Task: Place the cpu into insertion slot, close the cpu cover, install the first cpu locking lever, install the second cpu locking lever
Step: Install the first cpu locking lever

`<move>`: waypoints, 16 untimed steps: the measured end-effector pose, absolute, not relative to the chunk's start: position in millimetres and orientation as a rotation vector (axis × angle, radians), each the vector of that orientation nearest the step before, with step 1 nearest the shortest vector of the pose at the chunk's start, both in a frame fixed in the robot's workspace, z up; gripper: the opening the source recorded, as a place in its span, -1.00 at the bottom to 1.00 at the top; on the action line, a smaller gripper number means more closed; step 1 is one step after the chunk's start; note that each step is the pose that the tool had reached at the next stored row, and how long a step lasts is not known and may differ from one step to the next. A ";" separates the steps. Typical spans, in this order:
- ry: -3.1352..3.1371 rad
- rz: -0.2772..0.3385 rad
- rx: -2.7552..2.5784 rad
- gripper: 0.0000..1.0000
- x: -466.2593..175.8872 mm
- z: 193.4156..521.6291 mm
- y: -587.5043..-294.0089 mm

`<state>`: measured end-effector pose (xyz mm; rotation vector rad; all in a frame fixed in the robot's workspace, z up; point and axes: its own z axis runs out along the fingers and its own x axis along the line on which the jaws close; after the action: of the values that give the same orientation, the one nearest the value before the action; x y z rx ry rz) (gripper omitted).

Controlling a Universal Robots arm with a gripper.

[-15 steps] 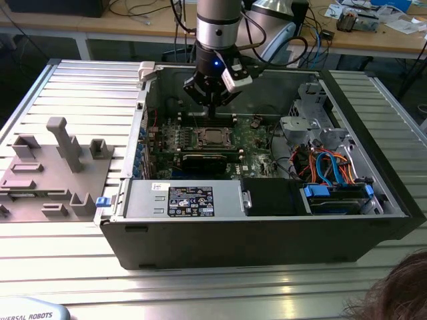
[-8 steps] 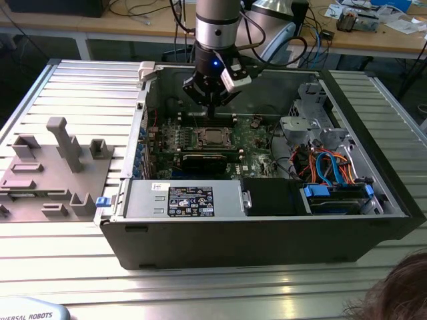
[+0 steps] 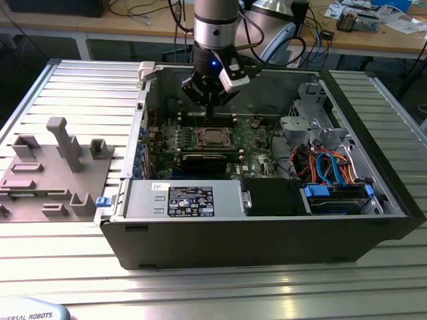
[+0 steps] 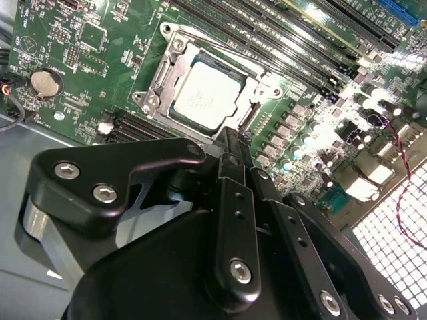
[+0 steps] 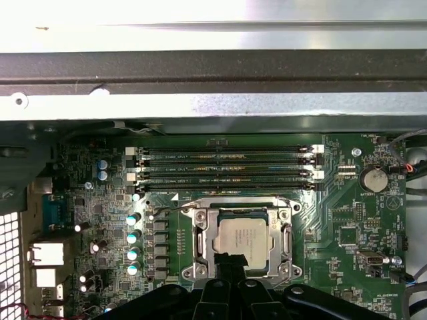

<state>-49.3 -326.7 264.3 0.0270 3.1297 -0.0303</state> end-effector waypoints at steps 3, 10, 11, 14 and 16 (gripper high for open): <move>3.130 -0.030 0.027 -0.79 -50.3 264.3 -326.7; 3.130 -0.030 0.027 -0.79 -51.5 264.3 -326.7; 3.130 -0.030 0.027 -0.79 -51.7 264.3 -326.7; 3.130 -0.030 0.027 -0.79 -52.3 264.3 -326.7; 3.130 -0.030 0.027 -0.79 -52.7 264.3 -326.7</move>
<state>-52.7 -326.7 264.3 0.0269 3.1298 -0.0305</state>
